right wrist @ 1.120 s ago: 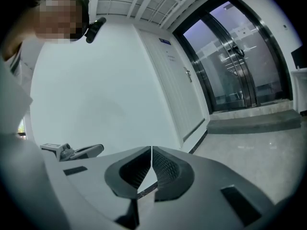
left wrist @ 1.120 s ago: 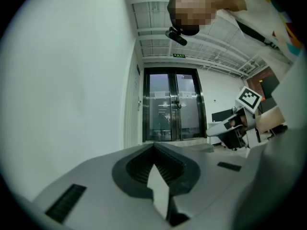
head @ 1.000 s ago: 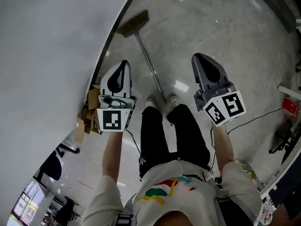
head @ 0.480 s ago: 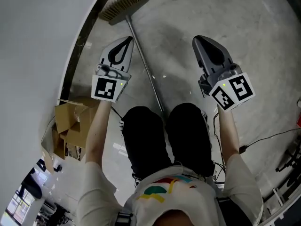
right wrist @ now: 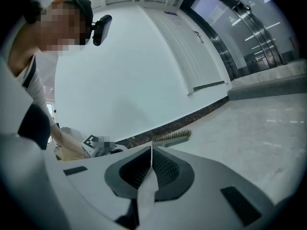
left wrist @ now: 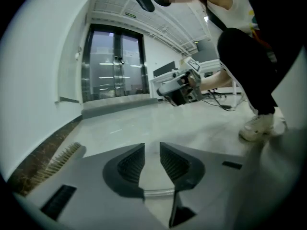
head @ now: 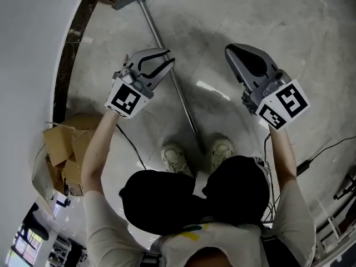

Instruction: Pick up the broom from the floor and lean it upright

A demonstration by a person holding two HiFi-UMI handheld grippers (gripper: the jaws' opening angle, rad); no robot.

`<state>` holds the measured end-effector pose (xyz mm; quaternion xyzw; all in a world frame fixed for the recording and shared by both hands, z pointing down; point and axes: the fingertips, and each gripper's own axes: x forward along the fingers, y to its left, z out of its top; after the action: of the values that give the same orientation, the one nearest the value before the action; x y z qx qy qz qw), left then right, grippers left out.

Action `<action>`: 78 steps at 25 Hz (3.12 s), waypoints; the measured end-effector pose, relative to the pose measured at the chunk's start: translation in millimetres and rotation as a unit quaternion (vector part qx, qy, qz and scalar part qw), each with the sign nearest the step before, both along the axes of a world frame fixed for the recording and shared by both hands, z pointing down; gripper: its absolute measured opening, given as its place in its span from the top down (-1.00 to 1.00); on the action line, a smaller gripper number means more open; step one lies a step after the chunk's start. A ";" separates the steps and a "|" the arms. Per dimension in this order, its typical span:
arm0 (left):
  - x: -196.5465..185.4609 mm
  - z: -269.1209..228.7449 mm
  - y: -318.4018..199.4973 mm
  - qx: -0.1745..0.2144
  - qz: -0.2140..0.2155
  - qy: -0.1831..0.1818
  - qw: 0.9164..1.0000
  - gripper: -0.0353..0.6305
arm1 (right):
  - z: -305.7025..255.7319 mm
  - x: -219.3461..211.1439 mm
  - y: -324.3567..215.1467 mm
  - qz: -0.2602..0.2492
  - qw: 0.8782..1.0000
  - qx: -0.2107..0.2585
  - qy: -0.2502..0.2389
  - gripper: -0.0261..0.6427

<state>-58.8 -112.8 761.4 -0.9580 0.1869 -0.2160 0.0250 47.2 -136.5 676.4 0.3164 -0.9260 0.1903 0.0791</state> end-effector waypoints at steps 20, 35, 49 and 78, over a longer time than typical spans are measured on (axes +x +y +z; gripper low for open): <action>10.9 126.6 127.7 0.112 0.463 -0.353 0.805 0.25 | 77.7 -2.3 67.4 -0.054 0.997 -0.045 0.021 0.87; 2.5 139.1 144.8 0.156 0.578 -0.486 0.637 0.54 | 86.1 -1.5 74.2 -0.044 0.997 -0.056 0.020 0.87; 24.1 116.5 122.0 0.184 0.531 -0.441 0.699 0.54 | 21.9 116.0 53.7 0.113 0.994 0.008 0.007 0.87; 60.6 -307.5 -118.5 0.252 -0.110 0.001 0.961 0.55 | -143.4 133.9 -15.4 0.181 0.974 0.132 -0.034 0.87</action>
<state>1.8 -231.3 453.9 -0.8944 0.3399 -0.1621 0.2414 181.1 -151.9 533.1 0.4799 -0.8723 0.0886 -0.0306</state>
